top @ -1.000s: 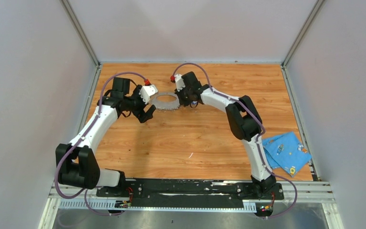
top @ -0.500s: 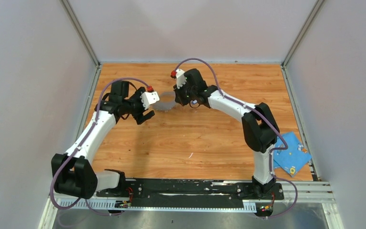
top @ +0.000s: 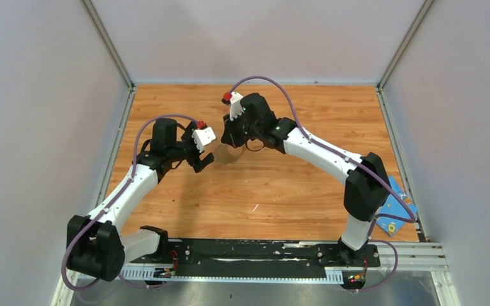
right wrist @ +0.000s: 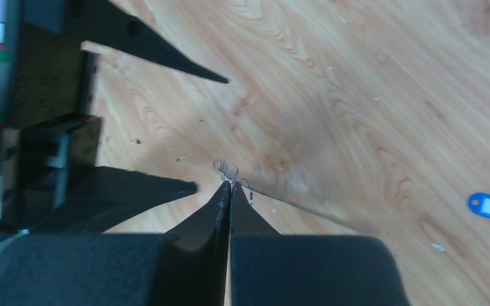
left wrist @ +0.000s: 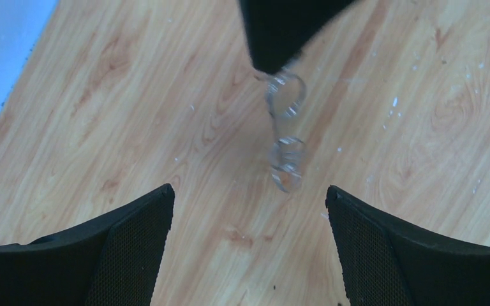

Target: Put the keys on the keyring

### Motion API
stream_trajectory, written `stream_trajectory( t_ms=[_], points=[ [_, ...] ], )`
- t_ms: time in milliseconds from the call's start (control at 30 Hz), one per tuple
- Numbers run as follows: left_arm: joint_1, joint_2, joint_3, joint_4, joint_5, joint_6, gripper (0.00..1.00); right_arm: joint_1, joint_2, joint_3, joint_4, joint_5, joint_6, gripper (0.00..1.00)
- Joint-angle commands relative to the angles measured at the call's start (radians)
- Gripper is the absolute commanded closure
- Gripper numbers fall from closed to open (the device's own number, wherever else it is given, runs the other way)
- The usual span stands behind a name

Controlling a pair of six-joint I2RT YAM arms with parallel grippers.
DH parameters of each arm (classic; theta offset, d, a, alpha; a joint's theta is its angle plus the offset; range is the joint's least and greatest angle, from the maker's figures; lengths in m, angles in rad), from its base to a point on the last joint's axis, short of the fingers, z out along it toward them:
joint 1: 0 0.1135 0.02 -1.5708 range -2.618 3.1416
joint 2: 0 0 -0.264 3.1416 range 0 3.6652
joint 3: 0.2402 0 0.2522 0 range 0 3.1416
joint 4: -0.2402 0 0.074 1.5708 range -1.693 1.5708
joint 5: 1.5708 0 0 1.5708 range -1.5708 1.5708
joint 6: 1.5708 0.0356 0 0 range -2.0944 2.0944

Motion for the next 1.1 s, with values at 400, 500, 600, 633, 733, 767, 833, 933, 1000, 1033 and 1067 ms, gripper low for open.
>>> stream_trajectory(
  t_ms=[400,500,600,633,733,767,833,933,1000,1033,1067],
  points=[
    [-0.016,-0.043,-0.098,0.125,0.258,-0.354,0.15,0.085,-0.131,-0.072,-0.049,-0.020,0.169,0.99],
    [-0.022,-0.036,-0.121,0.135,0.267,-0.291,0.23,0.088,-0.140,-0.081,-0.039,-0.038,0.184,1.00],
    [-0.022,-0.025,-0.136,0.140,0.253,-0.241,0.34,0.090,-0.149,-0.088,-0.035,-0.043,0.195,1.00],
    [-0.022,-0.024,-0.140,0.147,0.251,-0.243,0.39,0.091,-0.151,-0.088,-0.034,-0.044,0.197,0.99],
    [-0.031,-0.022,-0.144,0.183,0.240,-0.276,0.52,0.094,-0.158,-0.087,-0.029,-0.048,0.204,0.99],
    [-0.034,-0.021,-0.144,0.203,0.231,-0.292,0.57,0.096,-0.159,-0.087,-0.029,-0.049,0.207,1.00],
    [-0.042,-0.021,-0.140,0.231,0.210,-0.323,0.70,0.097,-0.160,-0.086,-0.028,-0.053,0.207,1.00],
    [-0.043,-0.028,-0.122,0.221,0.193,-0.324,0.92,0.097,-0.168,-0.089,-0.032,-0.057,0.208,1.00],
    [-0.043,-0.033,-0.103,0.170,0.195,-0.291,1.00,0.097,-0.179,-0.090,-0.043,-0.050,0.203,1.00],
    [-0.043,-0.035,-0.087,0.136,0.206,-0.258,1.00,0.097,-0.187,-0.090,-0.051,-0.048,0.198,1.00],
    [-0.043,-0.037,-0.071,0.093,0.223,-0.217,1.00,0.097,-0.194,-0.090,-0.056,-0.047,0.190,1.00]
  ],
)
